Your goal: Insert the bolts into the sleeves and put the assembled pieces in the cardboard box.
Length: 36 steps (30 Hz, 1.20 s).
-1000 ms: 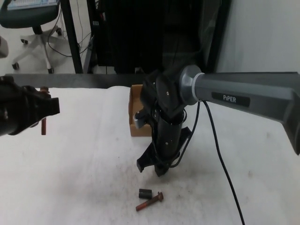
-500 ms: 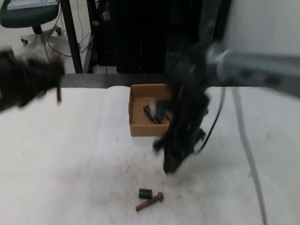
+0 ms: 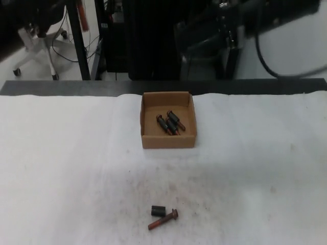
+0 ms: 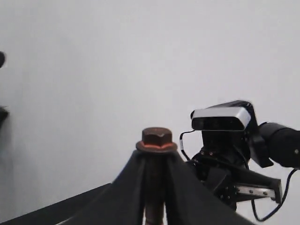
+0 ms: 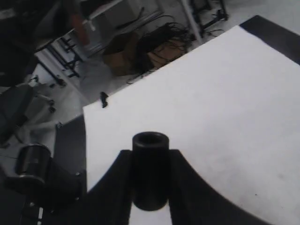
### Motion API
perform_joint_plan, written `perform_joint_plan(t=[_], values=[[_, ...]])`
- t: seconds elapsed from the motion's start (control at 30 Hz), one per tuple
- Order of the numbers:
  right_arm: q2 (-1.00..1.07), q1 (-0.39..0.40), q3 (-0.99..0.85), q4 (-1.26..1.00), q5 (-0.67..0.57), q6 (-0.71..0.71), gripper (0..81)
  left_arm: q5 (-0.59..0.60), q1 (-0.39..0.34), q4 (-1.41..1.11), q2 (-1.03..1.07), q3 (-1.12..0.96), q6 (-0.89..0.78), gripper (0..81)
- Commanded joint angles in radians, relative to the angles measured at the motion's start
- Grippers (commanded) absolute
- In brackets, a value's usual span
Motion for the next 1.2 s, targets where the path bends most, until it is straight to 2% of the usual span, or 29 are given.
perform_joint_plan(t=[0.0, 0.2, 0.33, 0.4, 0.53, 0.6, 0.83, 0.97, 1.17], values=[[-0.074, 0.021, 0.112, -0.109, -0.054, -0.016, 0.8, 0.031, 0.002, -0.272, 0.061, -0.010, -0.194, 0.2], [-0.152, 0.088, 0.353, -0.427, 0.262, -0.008, 0.8, 0.051, 0.002, -0.626, 0.208, -0.012, -0.455, 0.2], [-0.146, 0.124, 0.491, -0.820, 0.362, 0.125, 0.8, 0.122, -0.021, -0.742, 0.274, -0.012, -0.467, 0.2], [-0.133, 0.135, 0.555, -1.011, 0.391, 0.143, 0.8, 0.169, -0.041, -0.747, 0.306, -0.012, -0.430, 0.2], [-0.103, 0.145, 0.629, -1.188, 0.389, 0.143, 0.8, 0.193, -0.093, -0.742, 0.368, -0.012, -0.342, 0.2], [-0.093, 0.145, 0.641, -1.191, 0.381, 0.143, 0.8, 0.196, -0.113, -0.744, 0.396, -0.012, -0.300, 0.2], [-0.087, 0.145, 0.642, -1.213, 0.216, 0.197, 0.8, 0.167, -0.177, -0.744, 0.430, -0.012, -0.118, 0.2], [-0.087, 0.145, 0.642, -1.212, 0.216, 0.197, 0.8, 0.124, -0.202, -0.744, 0.430, -0.018, 0.008, 0.2], [-0.083, 0.145, 0.642, -1.223, 0.216, 0.197, 0.8, 0.115, -0.235, -0.744, 0.430, -0.033, 0.076, 0.2]])
